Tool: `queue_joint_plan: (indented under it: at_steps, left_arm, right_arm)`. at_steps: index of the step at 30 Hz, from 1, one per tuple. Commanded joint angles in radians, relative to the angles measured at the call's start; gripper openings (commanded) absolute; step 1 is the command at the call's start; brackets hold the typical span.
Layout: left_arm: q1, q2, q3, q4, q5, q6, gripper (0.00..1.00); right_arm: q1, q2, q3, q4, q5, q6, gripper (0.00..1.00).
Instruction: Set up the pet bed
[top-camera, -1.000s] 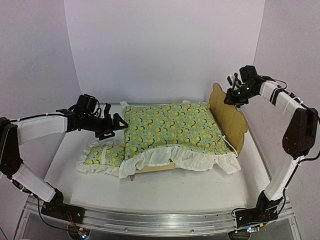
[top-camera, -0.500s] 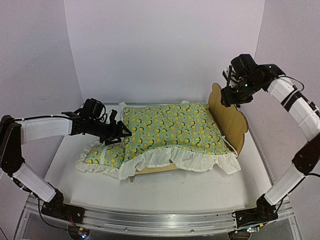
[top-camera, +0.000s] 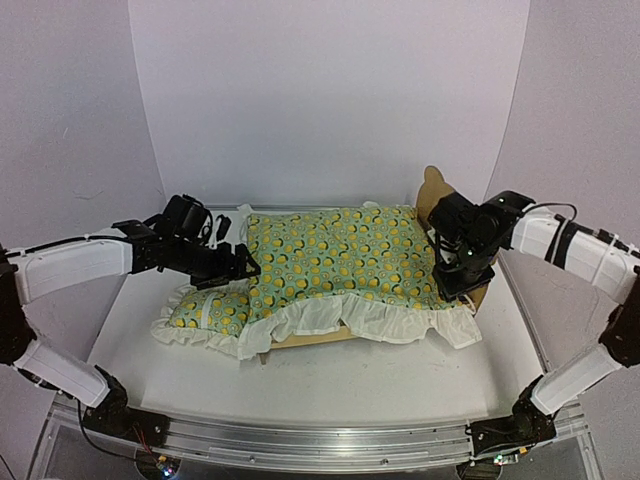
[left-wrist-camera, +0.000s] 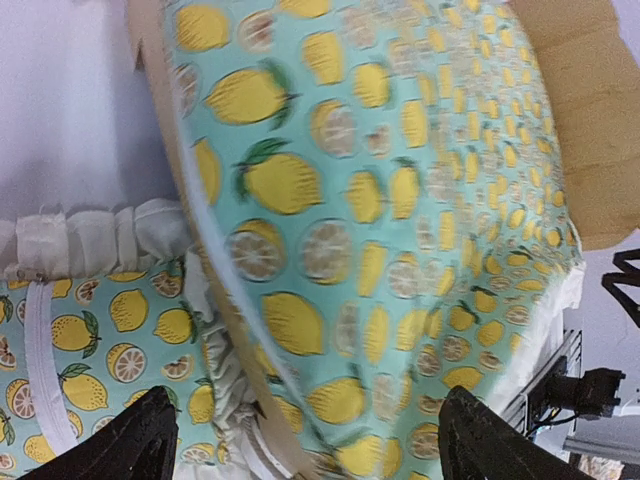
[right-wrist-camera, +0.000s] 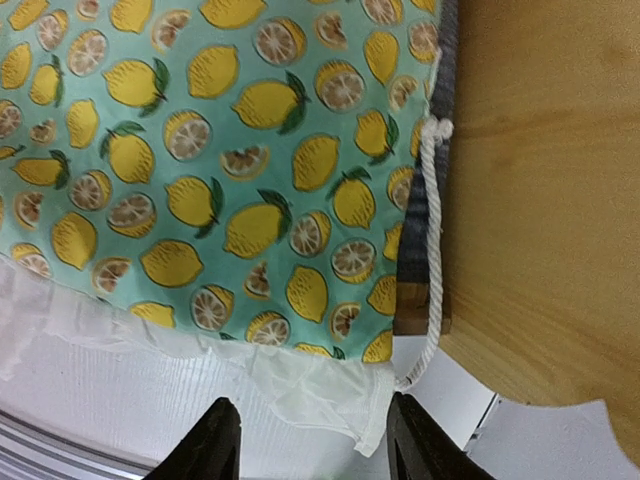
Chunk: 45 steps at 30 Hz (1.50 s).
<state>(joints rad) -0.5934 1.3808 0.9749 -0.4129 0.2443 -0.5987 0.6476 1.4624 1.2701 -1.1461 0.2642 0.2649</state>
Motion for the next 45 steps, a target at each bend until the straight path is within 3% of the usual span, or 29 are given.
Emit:
queue_joint_plan:
  at_steps: [1, 4, 8, 11, 17, 21, 25, 31, 37, 41, 45]
  left_arm:
    - [-0.089, -0.108, 0.128, -0.001, -0.130, 0.066, 0.91]
    - [-0.154, -0.116, 0.165, 0.017, -0.174, 0.091, 0.91]
    - [-0.253, -0.095, 0.198, 0.074, -0.218, 0.137, 0.92]
    - [-0.338, -0.065, 0.227, 0.138, -0.227, 0.175, 0.99]
    - [-0.420, -0.008, 0.257, 0.301, -0.202, 0.222, 0.99]
    - [-0.450, 0.046, 0.279, 0.401, -0.156, 0.267, 0.99]
    - [-0.457, 0.096, 0.288, 0.491, -0.127, 0.305, 1.00]
    - [-0.473, 0.202, 0.332, 0.511, -0.156, 0.379, 0.97]
    - [-0.516, 0.323, 0.364, 0.590, -0.146, 0.473, 0.92]
    - [-0.517, 0.388, 0.363, 0.711, -0.021, 0.464, 0.93]
    - [-0.521, 0.496, 0.460, 0.727, 0.061, 0.414, 0.94]
  right_arm:
    - [0.002, -0.181, -0.130, 0.028, 0.036, 0.134, 0.57]
    - [0.001, -0.291, -0.253, 0.077, 0.099, 0.247, 0.66]
    - [0.001, -0.455, -0.449, 0.274, 0.172, 0.315, 0.77]
    - [0.001, -0.543, -0.605, 0.479, 0.145, 0.332, 0.81]
    - [0.002, -0.664, -0.793, 0.685, 0.148, 0.372, 0.83]
    - [0.002, -0.726, -0.897, 0.806, 0.143, 0.354, 0.72]
    - [0.002, -0.741, -0.946, 0.873, 0.109, 0.319, 0.52]
    - [0.002, -0.709, -0.934, 0.958, -0.097, 0.216, 0.01]
    - [0.002, -0.672, -0.772, 0.959, -0.391, 0.299, 0.00]
    - [0.001, -0.663, -0.650, 0.904, -0.397, 0.405, 0.00]
    - [0.001, -0.613, -0.579, 0.879, -0.405, 0.481, 0.00]
